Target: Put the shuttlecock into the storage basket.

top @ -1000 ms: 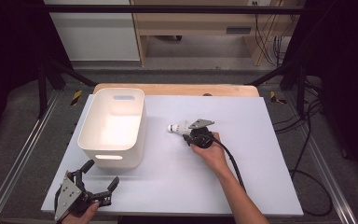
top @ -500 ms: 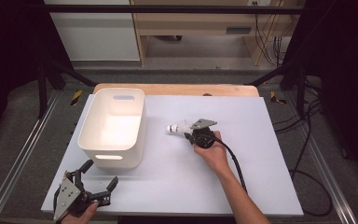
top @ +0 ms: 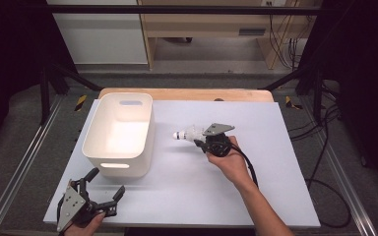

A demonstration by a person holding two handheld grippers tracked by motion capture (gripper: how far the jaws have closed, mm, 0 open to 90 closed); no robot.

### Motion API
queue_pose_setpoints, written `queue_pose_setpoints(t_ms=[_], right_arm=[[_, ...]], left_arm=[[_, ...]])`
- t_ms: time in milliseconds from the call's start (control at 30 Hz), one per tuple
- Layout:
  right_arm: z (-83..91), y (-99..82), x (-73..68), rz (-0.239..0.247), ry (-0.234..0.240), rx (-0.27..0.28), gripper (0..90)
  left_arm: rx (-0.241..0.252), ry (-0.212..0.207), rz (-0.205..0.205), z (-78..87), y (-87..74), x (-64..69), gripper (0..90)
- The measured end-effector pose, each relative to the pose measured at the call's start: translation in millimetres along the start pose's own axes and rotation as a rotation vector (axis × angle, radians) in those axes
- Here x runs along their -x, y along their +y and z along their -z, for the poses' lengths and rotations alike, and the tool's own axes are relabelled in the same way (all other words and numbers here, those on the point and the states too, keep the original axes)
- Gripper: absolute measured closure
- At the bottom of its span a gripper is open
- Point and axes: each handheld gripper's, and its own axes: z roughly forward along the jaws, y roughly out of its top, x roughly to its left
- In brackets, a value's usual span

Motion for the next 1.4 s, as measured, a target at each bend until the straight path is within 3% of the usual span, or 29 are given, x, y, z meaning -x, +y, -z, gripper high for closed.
queue_pose_setpoints(t_ms=[600,1400], right_arm=[[17.4,51.5,-2.4,0.06,0.027,0.015,89.4],[13.3,117.3,-14.1,0.115,0.061,0.026,89.4]], left_arm=[[-0.014,-0.011,-0.007,-12.5,-2.5,0.6,0.4],[-0.016,-0.034,-0.023,-19.1,2.7,8.1,0.5]])
